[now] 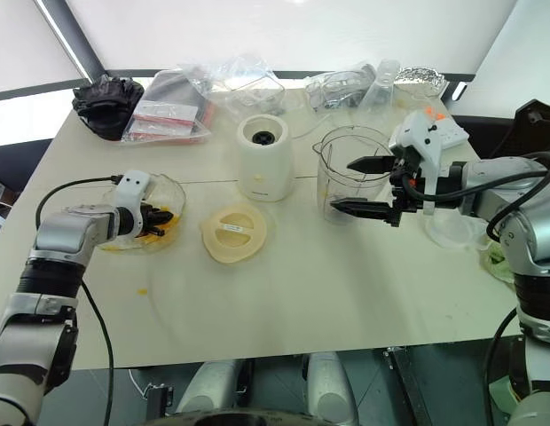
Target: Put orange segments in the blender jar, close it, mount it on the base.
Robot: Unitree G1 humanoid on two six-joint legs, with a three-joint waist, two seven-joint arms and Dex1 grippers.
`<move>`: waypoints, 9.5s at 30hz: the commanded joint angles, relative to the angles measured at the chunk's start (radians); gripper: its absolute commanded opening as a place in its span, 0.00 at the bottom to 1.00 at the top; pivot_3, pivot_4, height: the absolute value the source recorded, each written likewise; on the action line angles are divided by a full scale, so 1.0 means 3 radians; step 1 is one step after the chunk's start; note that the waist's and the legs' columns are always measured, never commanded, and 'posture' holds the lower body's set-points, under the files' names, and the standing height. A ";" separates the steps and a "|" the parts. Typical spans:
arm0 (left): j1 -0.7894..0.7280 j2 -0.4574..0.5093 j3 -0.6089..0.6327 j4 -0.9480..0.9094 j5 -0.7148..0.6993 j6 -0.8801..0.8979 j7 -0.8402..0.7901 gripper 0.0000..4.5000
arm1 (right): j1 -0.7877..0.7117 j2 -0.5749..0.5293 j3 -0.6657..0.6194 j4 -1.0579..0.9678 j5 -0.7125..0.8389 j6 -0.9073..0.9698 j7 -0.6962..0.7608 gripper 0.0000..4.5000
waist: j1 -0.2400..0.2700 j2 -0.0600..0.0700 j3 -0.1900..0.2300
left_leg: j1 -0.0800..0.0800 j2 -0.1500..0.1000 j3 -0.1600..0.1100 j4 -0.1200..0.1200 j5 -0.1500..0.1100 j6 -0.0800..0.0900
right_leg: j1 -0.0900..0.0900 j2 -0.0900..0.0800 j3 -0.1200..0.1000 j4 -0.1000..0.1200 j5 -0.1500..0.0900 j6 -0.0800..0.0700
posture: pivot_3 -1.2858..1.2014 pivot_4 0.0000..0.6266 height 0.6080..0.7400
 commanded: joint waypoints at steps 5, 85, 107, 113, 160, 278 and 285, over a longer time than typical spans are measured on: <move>0.0145 0.0151 0.0484 -0.1011 -0.0082 0.0299 0.0226 0.21 | -0.0061 -0.0006 -0.0041 -0.0069 0.0016 -0.0039 0.0040 1.00 | 0.0002 0.0000 0.0000 | 0.0000 0.0000 -0.0001 0.0000 0.0000 0.0000 | -0.0002 -0.0001 0.0001 0.0003 0.0000 0.0000 | 0.52 0.24 1.00; 0.0190 -0.0132 0.0849 -0.1083 -0.0146 0.0429 0.0594 0.02 | -0.0111 0.0063 0.0067 -0.0065 -0.0047 -0.0068 0.0019 1.00 | 0.0003 0.0000 0.0000 | -0.0005 -0.0001 -0.0004 0.0022 0.0000 0.0000 | -0.0001 -0.0002 -0.0001 0.0016 0.0000 0.0000 | 0.52 0.24 1.00; -0.0588 -0.0275 0.0972 -0.1562 -0.0436 -0.0028 0.0664 0.02 | 0.0004 0.0055 -0.0088 -0.0180 -0.0007 -0.0019 -0.0101 1.00 | 0.0009 -0.0003 0.0001 | -0.0008 -0.0004 0.0000 0.0025 0.0000 0.0000 | -0.0001 0.0000 -0.0002 0.0016 -0.0001 0.0000 | 0.52 0.24 1.00; -0.1424 -0.0450 0.0425 -0.0825 -0.0366 -0.0644 0.0189 0.02 | 0.0253 0.0078 -0.0323 -0.0440 0.0091 0.0087 -0.0321 1.00 | 0.0085 -0.0003 0.0002 | -0.0015 -0.0008 0.0001 0.0031 0.0000 -0.0001 | -0.0001 -0.0001 -0.0006 0.0012 0.0000 0.0000 | 0.52 0.24 1.00; -0.3101 -0.2608 -0.0087 0.3401 0.0557 -0.3508 -0.1023 0.98 | 0.3472 0.0469 -0.2111 -0.2784 0.1682 -0.0311 -0.3033 1.00 | 0.0089 -0.0008 0.0007 | -0.0021 -0.0007 0.0007 0.0036 -0.0009 0.0018 | 0.0008 0.0003 -0.0002 -0.0015 0.0004 0.0018 | 0.52 0.24 1.00; 0.0305 -0.0723 -0.0283 -0.1328 -0.0440 -0.1334 -0.0881 0.98 | 0.0984 0.0815 -0.1626 0.2290 -0.1370 -0.1444 -0.3334 1.00 | -0.0005 0.0023 -0.0017 | -0.0006 -0.0006 0.0015 0.0036 -0.0009 0.0018 | 0.0018 0.0004 0.0010 -0.0008 0.0004 0.0014 | 0.52 0.24 1.00; 0.0287 -0.0725 -0.0299 -0.1300 -0.0423 -0.1362 -0.0865 0.98 | 0.0927 0.0829 -0.1610 0.2315 -0.1358 -0.1488 -0.3332 1.00 | -0.0006 0.0023 -0.0017 | -0.0006 -0.0006 0.0015 0.0036 -0.0009 0.0018 | 0.0018 0.0004 0.0010 -0.0008 0.0004 0.0014 | 0.52 0.24 1.00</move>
